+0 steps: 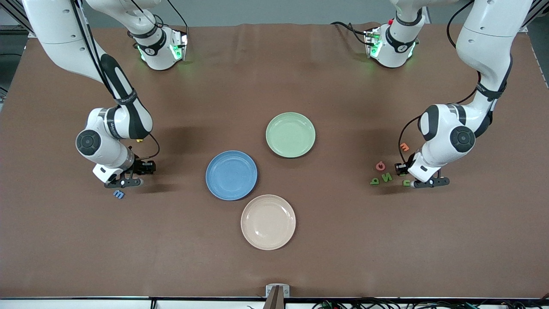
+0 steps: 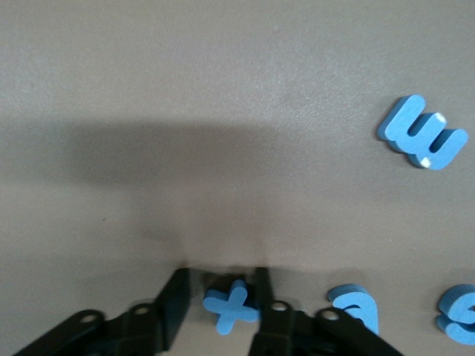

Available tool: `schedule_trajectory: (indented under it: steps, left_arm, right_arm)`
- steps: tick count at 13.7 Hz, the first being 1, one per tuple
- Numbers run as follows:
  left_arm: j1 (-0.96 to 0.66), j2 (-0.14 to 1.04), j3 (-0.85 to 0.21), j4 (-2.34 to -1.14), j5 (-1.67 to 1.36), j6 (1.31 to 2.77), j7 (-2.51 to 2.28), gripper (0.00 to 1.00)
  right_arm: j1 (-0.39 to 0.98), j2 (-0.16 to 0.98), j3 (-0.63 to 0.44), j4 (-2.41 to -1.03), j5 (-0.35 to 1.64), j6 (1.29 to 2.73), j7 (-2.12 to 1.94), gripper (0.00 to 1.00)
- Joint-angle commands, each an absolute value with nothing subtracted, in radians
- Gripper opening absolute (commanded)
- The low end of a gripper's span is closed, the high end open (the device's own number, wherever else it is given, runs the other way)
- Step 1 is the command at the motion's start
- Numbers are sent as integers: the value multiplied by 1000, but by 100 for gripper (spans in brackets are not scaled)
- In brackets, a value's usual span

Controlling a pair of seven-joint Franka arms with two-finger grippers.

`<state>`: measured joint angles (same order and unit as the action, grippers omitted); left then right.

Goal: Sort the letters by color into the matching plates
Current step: 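Carry the x to the blue plate while the left gripper carries u to green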

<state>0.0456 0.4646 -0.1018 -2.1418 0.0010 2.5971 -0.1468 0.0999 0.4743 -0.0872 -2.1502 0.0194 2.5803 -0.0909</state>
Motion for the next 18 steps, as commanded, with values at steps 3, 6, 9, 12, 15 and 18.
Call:
schedule_trajectory:
  steps: [3, 6, 9, 12, 15, 18]
  left_arm:
    - [34, 319, -141, -2137, 0, 2471, -166, 0]
    - [34, 275, -207, -2140, 0, 2447, -182, 0]
    - [28, 273, -325, -2138, 0, 2447, -380, 0]
    - [-27, 278, -385, -2146, 2, 2447, -550, 0]
    - [-138, 293, -387, -2140, 47, 2447, -746, 0]
    - [-244, 322, -387, -2126, 61, 2451, -912, 0]
  right_arm:
    - [94, 502, -84, -2135, 35, 2586, -112, 22]
    - [95, 502, -84, -2132, 35, 2585, -112, 15]
    - [101, 485, -84, -2126, 35, 2554, -109, 14]
    - [118, 443, -83, -2100, 37, 2447, -98, 13]
    - [182, 422, -83, -2074, 37, 2413, 4, 11]
    - [287, 422, -83, -2054, 37, 2411, 183, 11]
